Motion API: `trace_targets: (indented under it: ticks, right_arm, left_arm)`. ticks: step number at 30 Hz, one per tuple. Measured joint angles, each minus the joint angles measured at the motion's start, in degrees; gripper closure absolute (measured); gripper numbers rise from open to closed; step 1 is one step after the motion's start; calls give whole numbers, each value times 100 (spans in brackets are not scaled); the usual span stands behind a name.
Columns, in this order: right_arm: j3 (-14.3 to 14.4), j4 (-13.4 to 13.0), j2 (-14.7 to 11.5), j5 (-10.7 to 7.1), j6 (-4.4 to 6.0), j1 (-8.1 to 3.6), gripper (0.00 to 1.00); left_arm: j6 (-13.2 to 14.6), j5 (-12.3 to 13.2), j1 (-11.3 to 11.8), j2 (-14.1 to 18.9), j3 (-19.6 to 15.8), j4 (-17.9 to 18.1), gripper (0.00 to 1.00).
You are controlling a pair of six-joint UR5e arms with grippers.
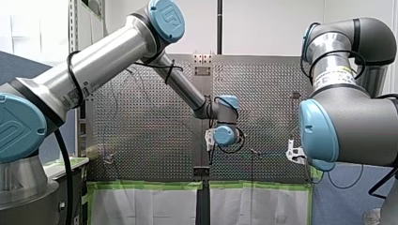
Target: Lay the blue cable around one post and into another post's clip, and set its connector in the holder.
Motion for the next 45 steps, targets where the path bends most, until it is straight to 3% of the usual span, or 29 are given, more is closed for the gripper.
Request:
trace_targets:
  ticks: [4, 19, 34, 45]
  right_arm:
    - [0, -7, 4, 0, 32, 20, 100]
    - [-1, -49, 8, -30, 110, 61, 100]
    - [-1, -58, 17, -35, 116, 78, 100]
    - [0, -81, 24, -35, 123, 89, 100]
  left_arm:
    - [-29, -88, 23, 219, -220, 220, 0]
    - [-154, 4, 70, 1049, -1050, 1025, 0]
    - [-188, 92, 263, 1812, -1812, 1590, 0]
    - [-151, 111, 367, 2362, -2363, 1744, 0]
